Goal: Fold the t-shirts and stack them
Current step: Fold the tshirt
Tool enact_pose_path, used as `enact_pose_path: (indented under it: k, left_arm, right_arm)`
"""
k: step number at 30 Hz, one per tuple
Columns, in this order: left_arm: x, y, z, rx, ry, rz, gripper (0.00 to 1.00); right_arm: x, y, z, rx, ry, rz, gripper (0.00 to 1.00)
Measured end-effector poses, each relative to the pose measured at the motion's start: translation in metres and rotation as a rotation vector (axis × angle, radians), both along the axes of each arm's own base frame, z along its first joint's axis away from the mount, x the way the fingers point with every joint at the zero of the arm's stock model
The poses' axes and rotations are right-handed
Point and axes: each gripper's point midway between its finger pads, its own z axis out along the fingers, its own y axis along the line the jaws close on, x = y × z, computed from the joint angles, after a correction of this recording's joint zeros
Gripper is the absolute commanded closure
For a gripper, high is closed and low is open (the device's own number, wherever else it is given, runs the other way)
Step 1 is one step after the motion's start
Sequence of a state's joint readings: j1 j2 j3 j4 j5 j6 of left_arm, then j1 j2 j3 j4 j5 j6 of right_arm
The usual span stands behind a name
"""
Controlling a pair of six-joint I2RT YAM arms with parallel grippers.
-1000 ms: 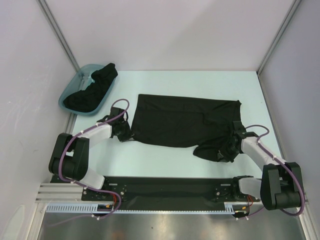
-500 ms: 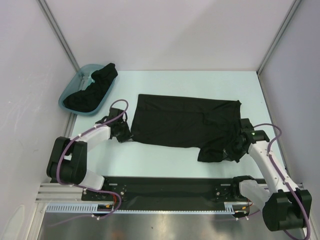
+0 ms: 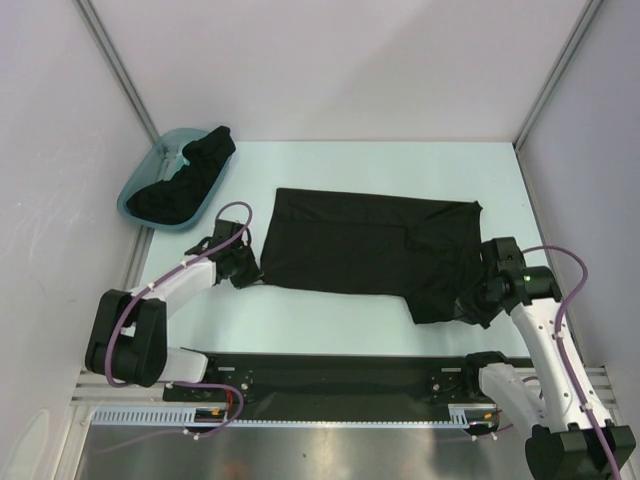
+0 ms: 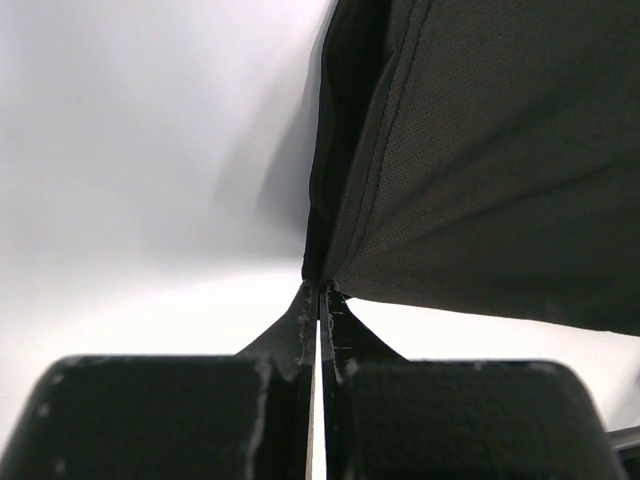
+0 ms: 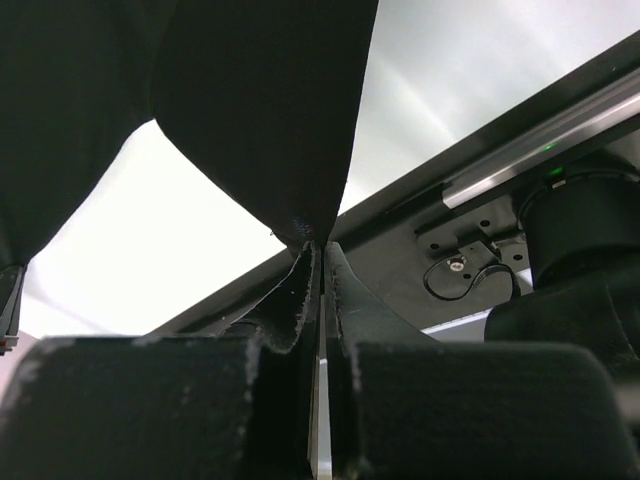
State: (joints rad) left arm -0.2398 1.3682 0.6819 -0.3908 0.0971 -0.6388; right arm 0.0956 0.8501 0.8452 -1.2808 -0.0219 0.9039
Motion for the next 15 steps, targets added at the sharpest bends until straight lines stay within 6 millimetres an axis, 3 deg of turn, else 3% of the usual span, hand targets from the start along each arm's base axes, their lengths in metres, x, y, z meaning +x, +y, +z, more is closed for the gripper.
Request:
enact_pose_path:
  k: [7,11,15]
  left_arm:
    - [0.0,0.0,0.002,0.0,-0.005,-0.003,1.0]
    - [0.005,-0.001,0.005,0.008,-0.001,-0.014,1.0]
    - [0.024,-0.003,0.017,0.023,-0.025,-0.031,0.99]
  right_arm:
    - [0.002,-0.002,0.006,-0.021,-0.004,0.055,1.0]
    - [0.025,-0.006,0.02,-0.04,-0.016,0.092,1.0]
    - [0.056,-0.011,0.035,-0.06,-0.039,0.126,1.0]
